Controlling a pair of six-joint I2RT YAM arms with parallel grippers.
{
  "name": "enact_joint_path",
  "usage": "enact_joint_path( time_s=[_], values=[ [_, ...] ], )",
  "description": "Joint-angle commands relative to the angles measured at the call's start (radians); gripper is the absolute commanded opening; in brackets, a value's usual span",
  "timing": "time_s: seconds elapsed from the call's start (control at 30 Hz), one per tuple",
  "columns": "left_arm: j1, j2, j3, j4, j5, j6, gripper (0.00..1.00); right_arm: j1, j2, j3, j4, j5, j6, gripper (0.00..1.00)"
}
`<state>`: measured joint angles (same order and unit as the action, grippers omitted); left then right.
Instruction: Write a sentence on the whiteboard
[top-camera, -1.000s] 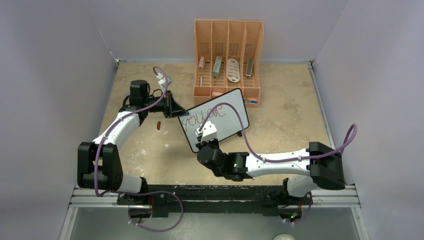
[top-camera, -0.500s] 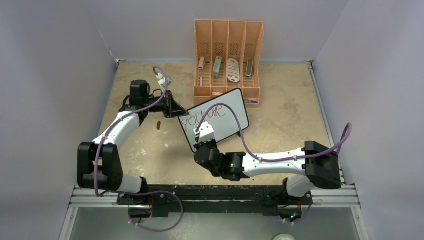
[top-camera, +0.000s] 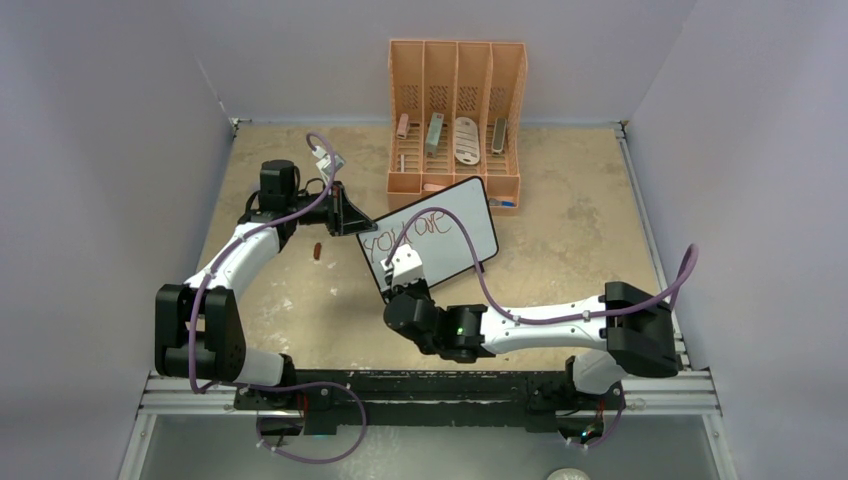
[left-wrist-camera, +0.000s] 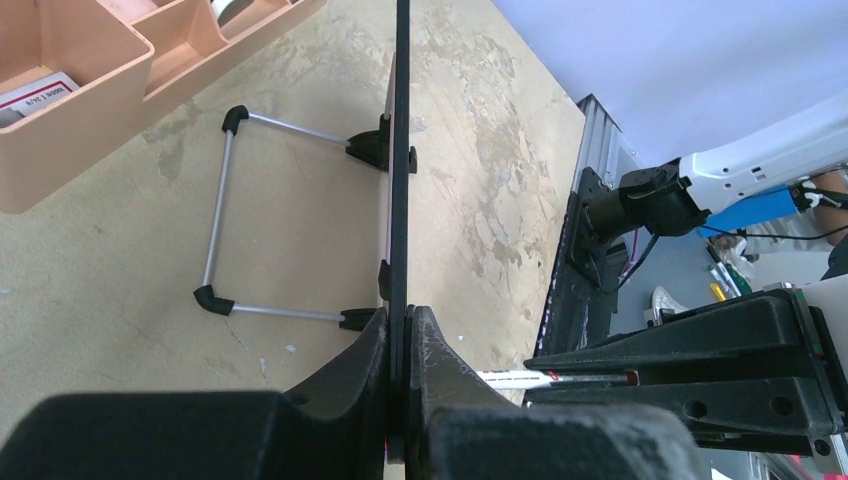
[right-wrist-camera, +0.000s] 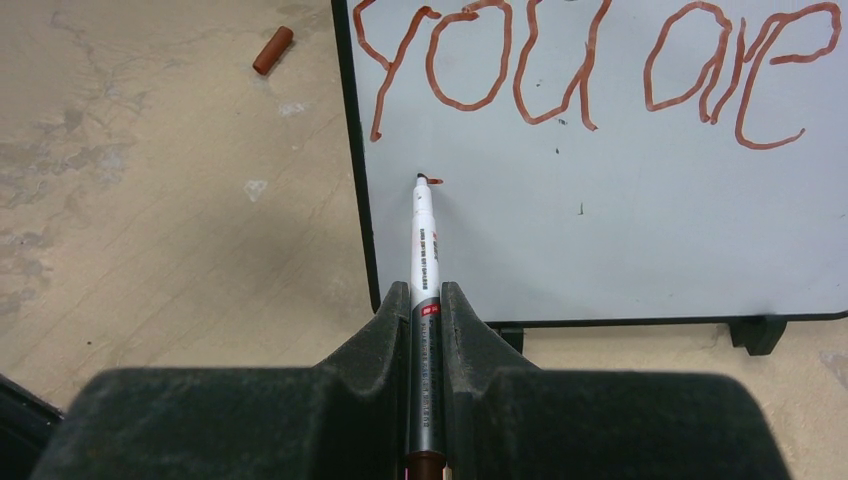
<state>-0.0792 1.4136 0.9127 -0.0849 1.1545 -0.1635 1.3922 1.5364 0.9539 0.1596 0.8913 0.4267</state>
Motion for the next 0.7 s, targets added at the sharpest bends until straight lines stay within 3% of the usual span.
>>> enact_joint_path(
  time_s=[0.0, 0.67],
  values=[
    [-0.01, -0.025, 0.028, 0.008, 0.006, 0.019, 0.0, 0.002, 0.006, 0.052, 0.049, 0.001, -0.033, 0.0],
    [-0.01, -0.029, 0.03, 0.007, 0.004, 0.019, 0.0, 0.002, -0.008, 0.033, -0.049, -0.056, -0.002, 0.0]
  ],
)
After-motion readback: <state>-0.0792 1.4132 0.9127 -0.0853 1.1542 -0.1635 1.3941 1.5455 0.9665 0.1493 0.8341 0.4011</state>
